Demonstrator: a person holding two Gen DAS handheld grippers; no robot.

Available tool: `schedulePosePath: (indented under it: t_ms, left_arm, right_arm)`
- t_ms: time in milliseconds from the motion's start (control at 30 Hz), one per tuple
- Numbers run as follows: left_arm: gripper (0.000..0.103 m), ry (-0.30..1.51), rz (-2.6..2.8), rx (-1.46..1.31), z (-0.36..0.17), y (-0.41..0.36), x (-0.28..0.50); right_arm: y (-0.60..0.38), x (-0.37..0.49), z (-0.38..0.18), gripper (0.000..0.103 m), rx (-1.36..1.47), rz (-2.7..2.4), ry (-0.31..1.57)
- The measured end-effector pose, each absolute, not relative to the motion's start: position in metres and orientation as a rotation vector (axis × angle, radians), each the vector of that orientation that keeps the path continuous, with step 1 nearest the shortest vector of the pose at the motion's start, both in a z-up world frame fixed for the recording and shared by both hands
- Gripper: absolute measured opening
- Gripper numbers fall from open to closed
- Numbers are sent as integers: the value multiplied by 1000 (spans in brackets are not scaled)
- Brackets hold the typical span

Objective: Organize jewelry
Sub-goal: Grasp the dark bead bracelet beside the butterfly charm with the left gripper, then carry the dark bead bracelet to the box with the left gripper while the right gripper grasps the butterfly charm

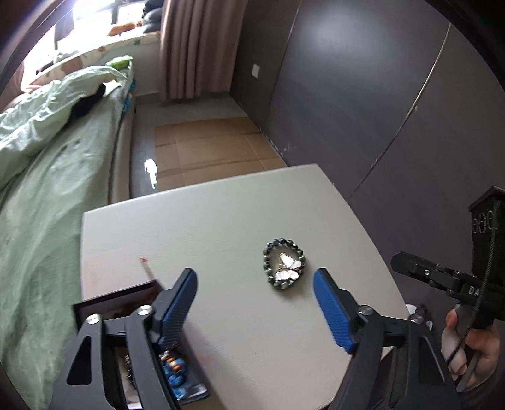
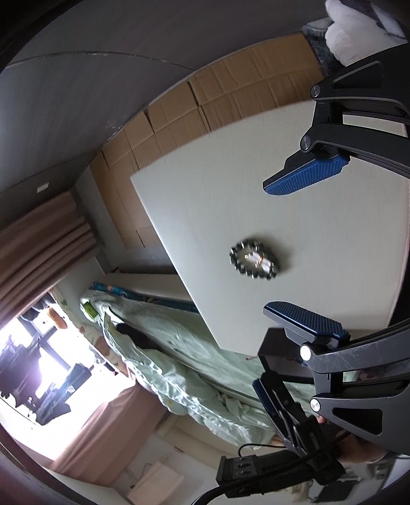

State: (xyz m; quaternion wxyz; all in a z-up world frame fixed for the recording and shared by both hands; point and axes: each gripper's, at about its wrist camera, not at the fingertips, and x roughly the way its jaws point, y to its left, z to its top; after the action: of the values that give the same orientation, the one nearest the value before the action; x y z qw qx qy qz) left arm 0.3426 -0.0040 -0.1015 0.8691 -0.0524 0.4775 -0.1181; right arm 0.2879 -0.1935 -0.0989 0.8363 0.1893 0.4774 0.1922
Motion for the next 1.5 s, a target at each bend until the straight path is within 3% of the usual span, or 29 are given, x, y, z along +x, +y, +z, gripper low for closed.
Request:
schedulePosePath:
  t_ms: [233, 867, 900, 933, 1500]
  left_arm:
    - [55, 1081, -249, -88, -133, -26, 371]
    - [28, 1169, -173, 94, -188, -59, 401]
    - [12, 1163, -189, 105, -188, -62, 400]
    - [9, 1166, -194, 105, -188, -62, 400]
    - [8, 1031, -310, -6, -117, -43, 375]
  right_arm:
    - [-209, 294, -112, 70, 409, 398, 1023]
    - [-213, 309, -138, 70, 402, 404, 1044]
    - [-212, 310, -139, 70, 399, 404, 1047]
    - [-212, 310, -140, 70, 396, 406, 1051]
    - [-178, 310, -141, 70, 197, 493, 1061]
